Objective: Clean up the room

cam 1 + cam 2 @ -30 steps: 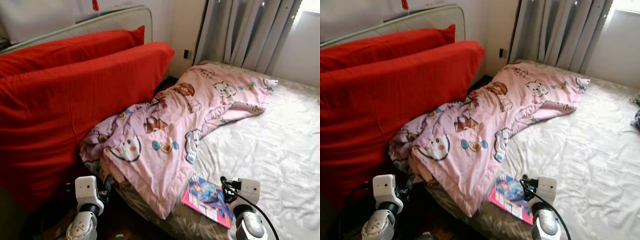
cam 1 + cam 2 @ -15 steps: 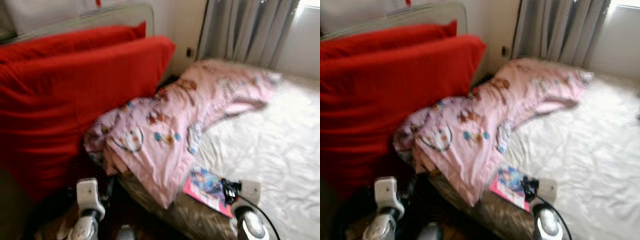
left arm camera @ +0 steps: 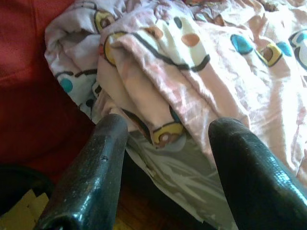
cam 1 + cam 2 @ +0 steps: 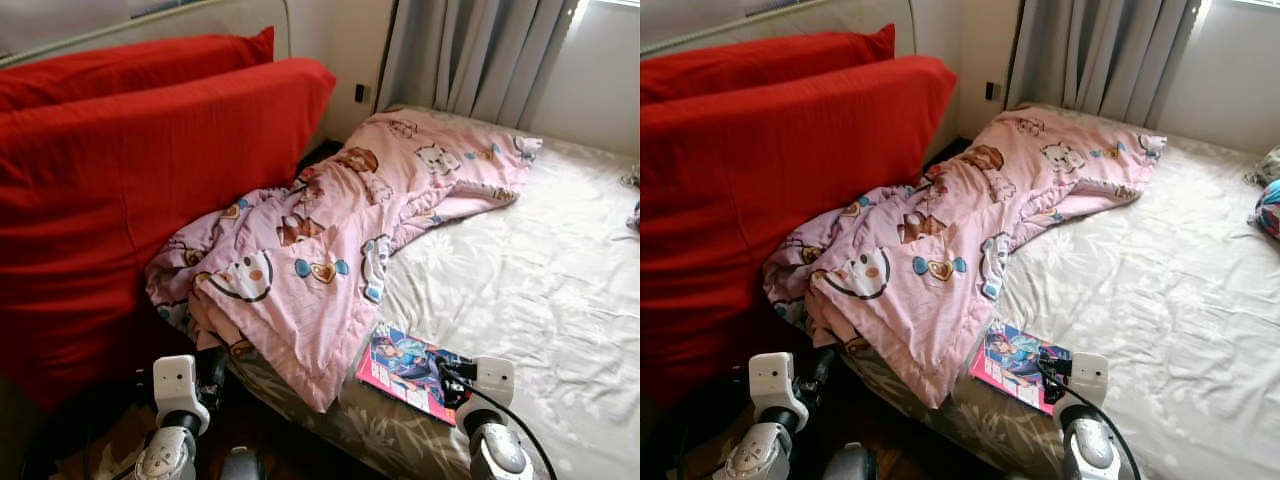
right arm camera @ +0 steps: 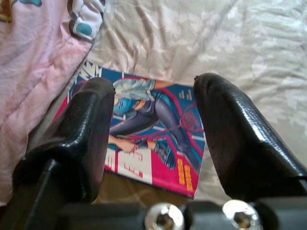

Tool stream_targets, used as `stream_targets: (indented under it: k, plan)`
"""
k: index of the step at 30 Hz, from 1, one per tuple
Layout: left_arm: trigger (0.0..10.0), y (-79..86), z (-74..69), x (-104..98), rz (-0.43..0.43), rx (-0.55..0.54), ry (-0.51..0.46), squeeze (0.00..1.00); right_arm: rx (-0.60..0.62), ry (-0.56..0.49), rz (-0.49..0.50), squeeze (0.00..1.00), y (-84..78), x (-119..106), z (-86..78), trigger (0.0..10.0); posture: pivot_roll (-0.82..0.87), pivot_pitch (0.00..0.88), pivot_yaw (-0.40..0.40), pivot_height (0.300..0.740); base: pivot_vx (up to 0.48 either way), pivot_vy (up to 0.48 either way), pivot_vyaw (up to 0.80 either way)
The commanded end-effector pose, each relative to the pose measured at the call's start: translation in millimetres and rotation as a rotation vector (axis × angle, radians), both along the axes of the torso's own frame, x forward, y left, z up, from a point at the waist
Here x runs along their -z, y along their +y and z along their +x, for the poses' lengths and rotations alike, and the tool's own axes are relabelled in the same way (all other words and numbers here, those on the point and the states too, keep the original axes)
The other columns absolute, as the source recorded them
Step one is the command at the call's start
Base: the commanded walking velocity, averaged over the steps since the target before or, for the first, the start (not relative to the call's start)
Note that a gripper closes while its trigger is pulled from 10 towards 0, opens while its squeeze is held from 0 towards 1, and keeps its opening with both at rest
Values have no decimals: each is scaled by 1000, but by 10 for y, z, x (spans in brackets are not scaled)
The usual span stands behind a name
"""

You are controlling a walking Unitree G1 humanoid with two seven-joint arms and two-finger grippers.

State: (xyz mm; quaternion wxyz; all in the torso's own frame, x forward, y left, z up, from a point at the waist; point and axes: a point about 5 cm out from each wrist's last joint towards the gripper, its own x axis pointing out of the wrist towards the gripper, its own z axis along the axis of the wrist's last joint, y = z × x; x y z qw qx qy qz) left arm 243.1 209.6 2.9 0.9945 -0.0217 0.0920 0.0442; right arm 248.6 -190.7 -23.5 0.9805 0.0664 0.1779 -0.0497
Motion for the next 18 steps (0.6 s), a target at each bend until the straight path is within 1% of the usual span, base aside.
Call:
stream_targets:
  k: [1, 18]
  plan:
    - [10000, 20, -21, -10, 8, 0, -2, 0, -2, 7, 3, 0, 6, 18, -21, 10000, 88, 39, -55, 618, 0, 0, 0]
    - [10000, 21, -24, -34, 25, 13, 0, 0, -31, 18, 17, 0, 72, 24, -1, 10000, 104, 68, -53, 618, 0, 0, 0]
